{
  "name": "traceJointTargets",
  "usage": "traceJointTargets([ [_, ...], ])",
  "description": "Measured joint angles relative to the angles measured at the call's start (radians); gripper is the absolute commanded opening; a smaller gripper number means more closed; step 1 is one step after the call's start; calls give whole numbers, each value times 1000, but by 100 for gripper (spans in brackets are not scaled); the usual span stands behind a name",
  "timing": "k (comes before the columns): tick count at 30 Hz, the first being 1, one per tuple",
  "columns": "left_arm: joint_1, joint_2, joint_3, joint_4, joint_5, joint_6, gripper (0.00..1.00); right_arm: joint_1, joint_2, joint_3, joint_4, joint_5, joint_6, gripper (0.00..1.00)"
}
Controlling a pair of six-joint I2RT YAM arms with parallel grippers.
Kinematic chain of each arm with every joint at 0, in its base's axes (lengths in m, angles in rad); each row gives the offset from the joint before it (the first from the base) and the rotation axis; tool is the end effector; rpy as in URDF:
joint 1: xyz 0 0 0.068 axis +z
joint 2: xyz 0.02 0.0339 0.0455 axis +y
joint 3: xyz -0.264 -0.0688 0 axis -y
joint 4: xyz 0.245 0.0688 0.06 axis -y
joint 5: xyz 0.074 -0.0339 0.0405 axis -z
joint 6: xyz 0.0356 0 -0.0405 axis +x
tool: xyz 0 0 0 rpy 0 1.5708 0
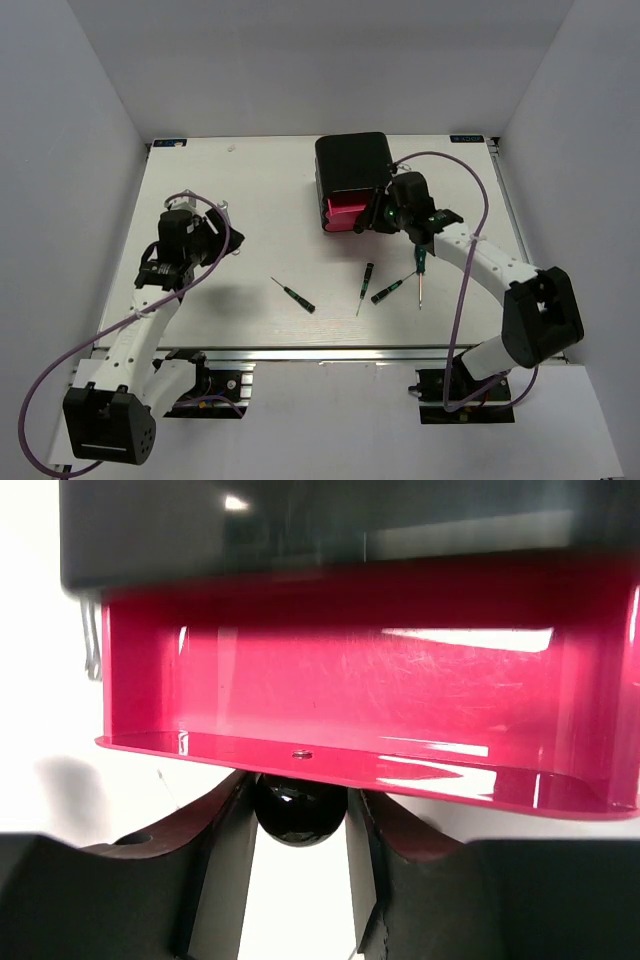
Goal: Sort the tools into containers
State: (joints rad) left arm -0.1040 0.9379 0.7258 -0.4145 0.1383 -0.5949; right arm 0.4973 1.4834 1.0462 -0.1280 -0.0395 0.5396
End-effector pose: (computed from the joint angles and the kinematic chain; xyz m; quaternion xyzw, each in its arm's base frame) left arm 0.2029 -0.0261 0.2694 -0.1854 0.8695 -0.2131 0.4052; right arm 0.2954 0.1619 0.2684 0.0090 0.8761 0.2538 0.4099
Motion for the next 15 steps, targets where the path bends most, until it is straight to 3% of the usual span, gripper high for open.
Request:
traceJointTargets([
  [8, 0, 56, -7, 31, 0, 3, 73, 7, -91, -70, -43, -27, 31, 25],
  [15, 0, 151, -5, 50, -19, 26, 74, 7, -111, -96, -50, -48, 60, 24],
])
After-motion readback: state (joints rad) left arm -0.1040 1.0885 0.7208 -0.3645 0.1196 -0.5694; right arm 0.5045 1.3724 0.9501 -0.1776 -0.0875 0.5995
